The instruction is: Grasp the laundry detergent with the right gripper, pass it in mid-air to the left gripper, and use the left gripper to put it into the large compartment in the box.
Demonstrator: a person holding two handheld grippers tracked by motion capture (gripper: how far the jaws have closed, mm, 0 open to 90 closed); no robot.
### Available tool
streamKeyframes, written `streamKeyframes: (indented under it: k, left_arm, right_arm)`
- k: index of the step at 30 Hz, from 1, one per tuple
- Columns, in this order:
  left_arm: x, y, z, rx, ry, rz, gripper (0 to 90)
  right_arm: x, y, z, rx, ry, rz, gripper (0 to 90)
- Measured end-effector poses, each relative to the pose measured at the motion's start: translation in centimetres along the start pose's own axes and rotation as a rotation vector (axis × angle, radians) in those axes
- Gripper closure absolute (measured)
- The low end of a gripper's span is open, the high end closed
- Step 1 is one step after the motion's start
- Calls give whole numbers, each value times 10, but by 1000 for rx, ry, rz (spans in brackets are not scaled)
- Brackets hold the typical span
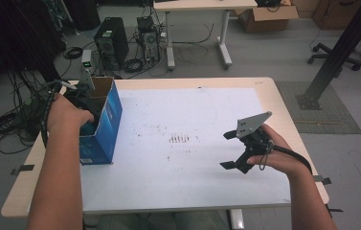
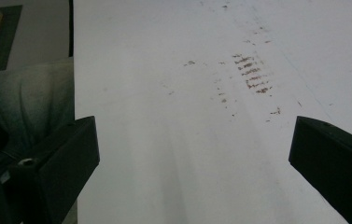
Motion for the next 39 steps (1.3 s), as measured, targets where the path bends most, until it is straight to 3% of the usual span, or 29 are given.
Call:
streamKeyframes:
  k: [19, 39]
  left_arm:
    - [-1, -1, 1, 24, 10, 4, 372]
    - [1, -6, 14, 58, -9, -9, 283]
  right_arm:
    - [-1, 0, 0, -6, 9, 0, 20]
    - [-3, -1, -4, -6, 4, -5, 20]
Point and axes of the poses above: each handheld gripper's, and its own axes: z roughly backward along the jaws, y roughly out of its top, x roughly to its right, the point moved 2 cm from there along -z, roughly forward along the jaws, and after that the axes turned 10 degrees about z, right-handed, at the moved point
